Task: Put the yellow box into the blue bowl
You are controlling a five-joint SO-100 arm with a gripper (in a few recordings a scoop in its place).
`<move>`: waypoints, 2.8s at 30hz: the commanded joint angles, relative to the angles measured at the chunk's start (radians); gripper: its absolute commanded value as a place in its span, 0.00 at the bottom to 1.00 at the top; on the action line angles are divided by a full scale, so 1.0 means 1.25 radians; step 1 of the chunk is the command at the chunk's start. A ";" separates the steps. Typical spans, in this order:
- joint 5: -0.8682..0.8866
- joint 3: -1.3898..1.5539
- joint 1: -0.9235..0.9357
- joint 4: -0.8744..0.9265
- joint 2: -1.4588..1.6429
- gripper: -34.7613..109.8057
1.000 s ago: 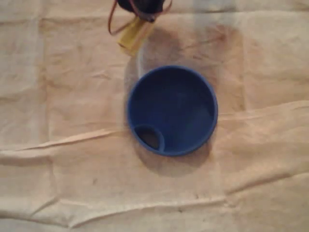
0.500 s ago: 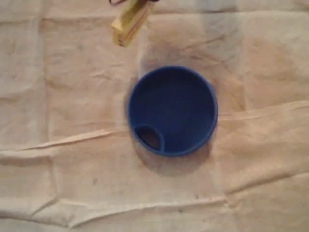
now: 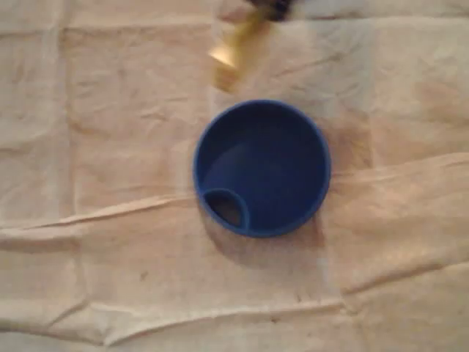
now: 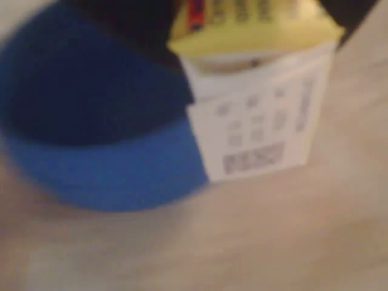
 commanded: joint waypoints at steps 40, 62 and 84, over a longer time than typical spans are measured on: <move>0.420 -0.751 -0.098 -0.049 -0.556 0.24; 0.415 -0.753 -0.085 -0.037 -0.545 0.40; 0.474 -0.742 -0.038 0.006 -0.306 0.24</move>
